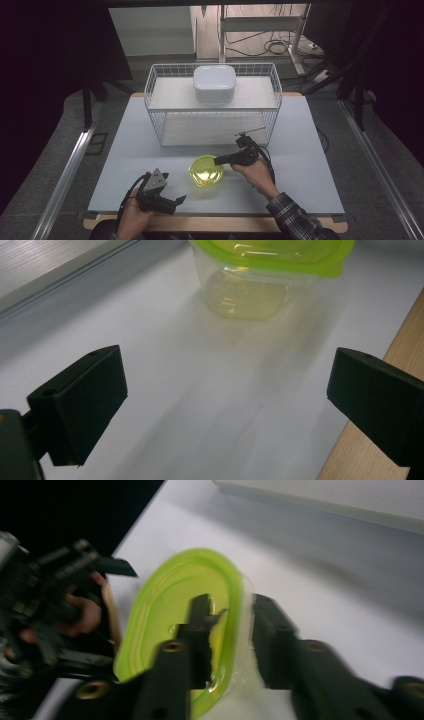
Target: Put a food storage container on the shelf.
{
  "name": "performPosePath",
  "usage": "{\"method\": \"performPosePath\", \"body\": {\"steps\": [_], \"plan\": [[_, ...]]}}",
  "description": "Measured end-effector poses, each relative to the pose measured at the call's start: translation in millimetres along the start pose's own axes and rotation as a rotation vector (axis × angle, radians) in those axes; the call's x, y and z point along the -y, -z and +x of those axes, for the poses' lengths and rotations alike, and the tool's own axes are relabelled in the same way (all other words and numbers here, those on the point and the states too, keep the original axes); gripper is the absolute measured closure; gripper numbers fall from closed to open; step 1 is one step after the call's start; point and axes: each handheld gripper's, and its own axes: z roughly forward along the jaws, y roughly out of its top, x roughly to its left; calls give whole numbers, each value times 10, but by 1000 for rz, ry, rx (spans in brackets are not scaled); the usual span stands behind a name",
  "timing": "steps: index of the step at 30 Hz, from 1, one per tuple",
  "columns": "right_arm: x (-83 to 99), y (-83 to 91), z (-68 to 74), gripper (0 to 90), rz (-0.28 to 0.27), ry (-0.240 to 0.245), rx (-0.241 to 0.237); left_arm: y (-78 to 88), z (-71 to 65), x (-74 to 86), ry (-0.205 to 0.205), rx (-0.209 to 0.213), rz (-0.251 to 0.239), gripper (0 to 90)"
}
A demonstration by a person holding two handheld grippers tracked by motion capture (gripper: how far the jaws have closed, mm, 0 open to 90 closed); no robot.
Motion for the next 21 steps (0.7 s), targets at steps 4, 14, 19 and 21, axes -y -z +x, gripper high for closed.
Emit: {"method": "performPosePath", "body": {"steps": [4, 14, 19, 21], "plan": [[6, 16, -9, 805, 8, -5, -2, -2, -4, -1, -3, -1, 1, 25], [8, 138, 58, 820, -37, -13, -11, 5, -1, -2, 3, -8, -8, 25], [1, 266, 115, 820, -70, -14, -16, 12, 7, -2, 10, -9, -15, 24], [-10, 318, 149, 820, -85, -9, -24, 10, 8, -3, 10, -10, -14, 23]]}}
